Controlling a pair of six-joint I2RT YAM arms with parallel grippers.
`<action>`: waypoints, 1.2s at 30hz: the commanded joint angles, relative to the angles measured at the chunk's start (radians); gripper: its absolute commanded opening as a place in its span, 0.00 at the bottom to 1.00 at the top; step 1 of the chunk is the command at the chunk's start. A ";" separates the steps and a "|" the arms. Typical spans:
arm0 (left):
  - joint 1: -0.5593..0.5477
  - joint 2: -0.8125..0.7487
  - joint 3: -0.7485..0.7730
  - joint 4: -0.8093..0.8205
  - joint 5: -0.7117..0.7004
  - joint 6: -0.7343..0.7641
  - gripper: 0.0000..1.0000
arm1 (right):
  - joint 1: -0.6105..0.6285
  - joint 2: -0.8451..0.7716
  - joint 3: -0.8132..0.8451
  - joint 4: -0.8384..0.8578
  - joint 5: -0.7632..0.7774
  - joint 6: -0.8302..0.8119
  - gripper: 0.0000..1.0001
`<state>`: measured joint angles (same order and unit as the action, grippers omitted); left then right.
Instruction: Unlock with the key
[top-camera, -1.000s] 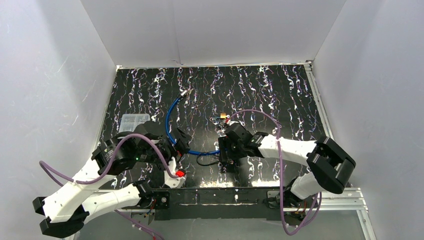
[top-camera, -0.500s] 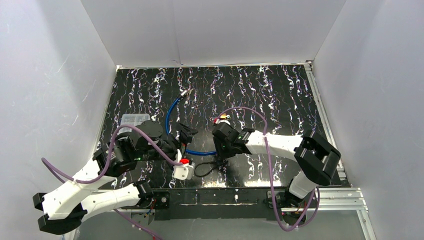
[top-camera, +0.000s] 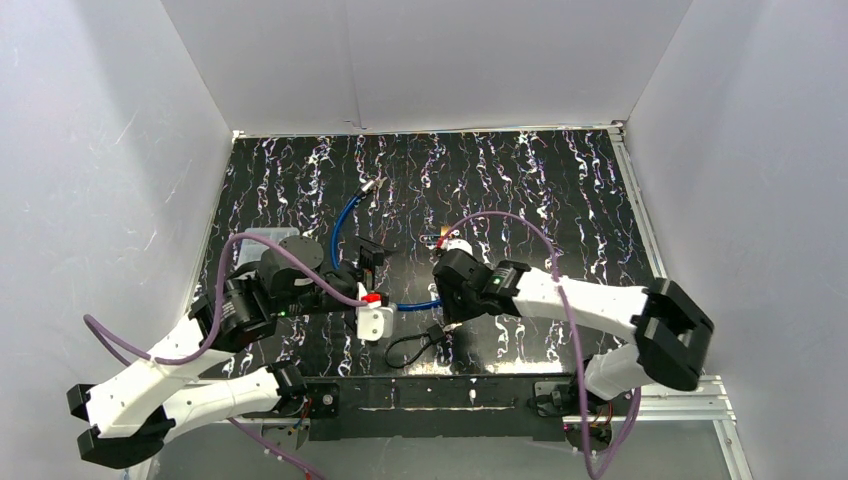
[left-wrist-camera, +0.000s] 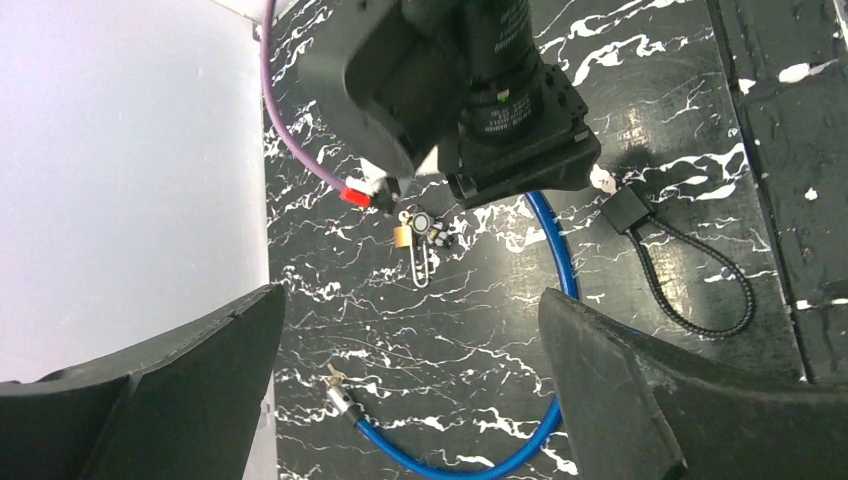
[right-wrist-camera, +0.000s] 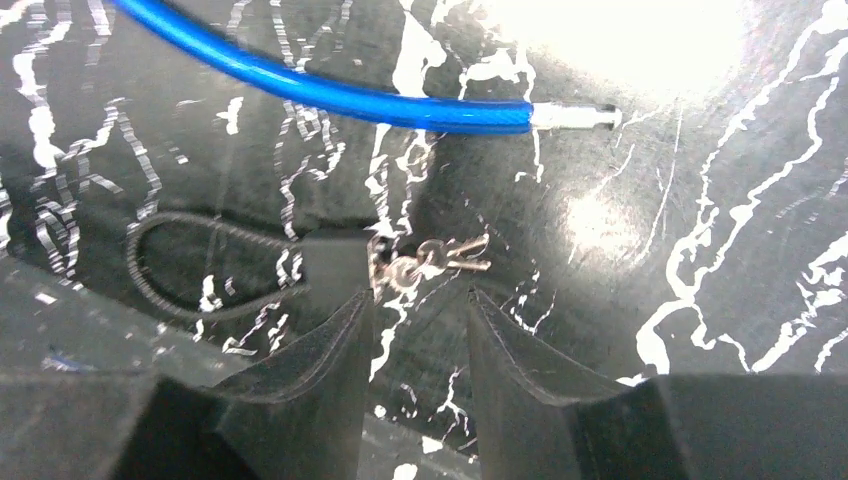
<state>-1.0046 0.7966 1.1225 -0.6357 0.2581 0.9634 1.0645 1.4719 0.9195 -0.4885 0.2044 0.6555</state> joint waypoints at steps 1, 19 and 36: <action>-0.004 -0.033 0.004 0.002 -0.032 -0.108 0.98 | 0.065 -0.108 0.055 -0.066 0.107 0.007 0.48; 0.008 -0.021 0.020 0.007 -0.067 -0.144 0.98 | 0.160 0.150 0.142 -0.031 0.096 0.005 0.49; 0.010 -0.007 0.036 0.045 -0.092 -0.115 0.98 | 0.201 0.230 0.170 -0.064 0.105 0.040 0.44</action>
<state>-1.0023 0.7830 1.1282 -0.6048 0.1753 0.8360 1.2549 1.6722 1.0504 -0.5312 0.2867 0.6788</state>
